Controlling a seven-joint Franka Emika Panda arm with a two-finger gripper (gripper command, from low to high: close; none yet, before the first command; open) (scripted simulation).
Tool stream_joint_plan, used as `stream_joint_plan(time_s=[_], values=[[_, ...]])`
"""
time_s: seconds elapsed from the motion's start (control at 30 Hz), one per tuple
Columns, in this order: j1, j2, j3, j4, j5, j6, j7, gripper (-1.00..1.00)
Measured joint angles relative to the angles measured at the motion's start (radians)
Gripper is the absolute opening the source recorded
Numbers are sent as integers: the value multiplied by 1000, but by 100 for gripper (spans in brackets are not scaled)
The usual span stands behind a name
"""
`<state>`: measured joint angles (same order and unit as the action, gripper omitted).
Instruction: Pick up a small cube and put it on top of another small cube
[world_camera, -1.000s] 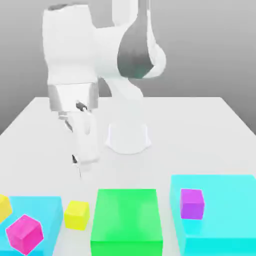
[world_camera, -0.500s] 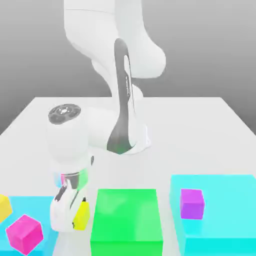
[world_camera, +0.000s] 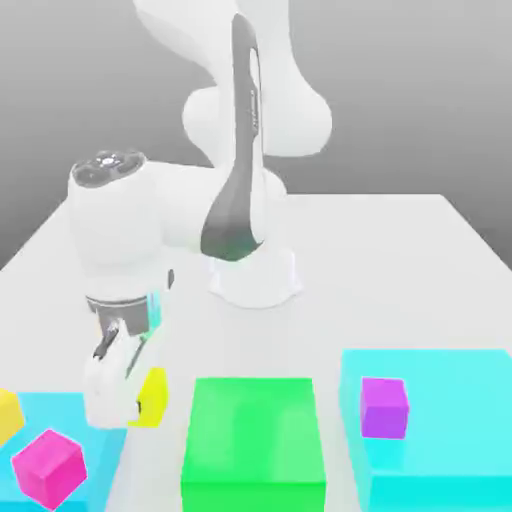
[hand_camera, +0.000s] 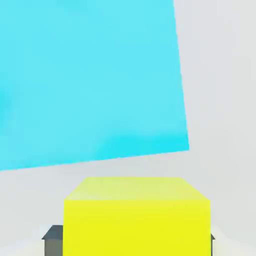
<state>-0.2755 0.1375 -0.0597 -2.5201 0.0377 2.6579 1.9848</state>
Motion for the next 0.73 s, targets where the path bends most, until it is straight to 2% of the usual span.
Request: stream_joint_plan(time_s=[0.3,0.4,0.43,0.63,0.73], values=[[-57,32,5,318,-18,-286,-365,-100],[-64,112,8,326,-13,-213,-400,-100],[-64,134,8,323,-12,-187,-403,100],[-64,145,8,321,-12,-176,-404,100],[-63,81,6,338,-20,-257,-399,100]])
